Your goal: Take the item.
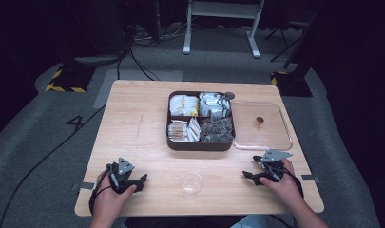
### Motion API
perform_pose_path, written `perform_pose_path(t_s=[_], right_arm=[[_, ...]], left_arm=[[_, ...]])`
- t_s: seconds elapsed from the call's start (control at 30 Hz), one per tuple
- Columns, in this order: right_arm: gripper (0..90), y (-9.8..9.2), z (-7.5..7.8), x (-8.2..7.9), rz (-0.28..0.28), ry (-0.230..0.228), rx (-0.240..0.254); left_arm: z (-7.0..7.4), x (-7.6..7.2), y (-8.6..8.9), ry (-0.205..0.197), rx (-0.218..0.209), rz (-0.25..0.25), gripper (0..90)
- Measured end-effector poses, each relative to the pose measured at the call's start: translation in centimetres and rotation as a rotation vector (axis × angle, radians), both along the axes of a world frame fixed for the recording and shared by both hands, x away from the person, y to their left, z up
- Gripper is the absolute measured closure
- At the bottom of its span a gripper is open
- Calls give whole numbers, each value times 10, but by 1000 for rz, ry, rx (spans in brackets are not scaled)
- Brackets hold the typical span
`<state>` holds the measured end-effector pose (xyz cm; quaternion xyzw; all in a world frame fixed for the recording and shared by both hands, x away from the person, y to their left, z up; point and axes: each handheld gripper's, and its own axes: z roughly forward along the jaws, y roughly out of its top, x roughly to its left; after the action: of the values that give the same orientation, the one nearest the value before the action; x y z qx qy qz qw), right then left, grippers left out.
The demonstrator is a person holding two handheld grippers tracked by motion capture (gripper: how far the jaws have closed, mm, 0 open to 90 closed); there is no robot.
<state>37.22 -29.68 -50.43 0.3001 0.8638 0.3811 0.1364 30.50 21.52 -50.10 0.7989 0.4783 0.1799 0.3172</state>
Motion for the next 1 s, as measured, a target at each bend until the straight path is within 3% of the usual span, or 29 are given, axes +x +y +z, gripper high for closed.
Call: perform_pose_path(t_s=[0.2, 0.23, 0.37, 0.6, 0.73, 1.0], right_arm=[[186, 0, 0, 0, -2, 1, 2], [186, 0, 0, 0, -2, 1, 2], [188, 0, 0, 0, -1, 2, 2], [188, 0, 0, 0, -2, 2, 3], [188, 0, 0, 0, -2, 1, 3], [189, 1, 0, 0, -9, 2, 3]], left_arm=[[7, 3, 1, 11, 8, -15, 300], [13, 3, -2, 6, -24, -19, 303], [25, 5, -7, -4, -36, -57, 281], [44, 14, -16, -25, -70, -81, 285], [52, 21, -20, -39, -50, -58, 276], [69, 39, -31, -55, -98, 4, 282]])
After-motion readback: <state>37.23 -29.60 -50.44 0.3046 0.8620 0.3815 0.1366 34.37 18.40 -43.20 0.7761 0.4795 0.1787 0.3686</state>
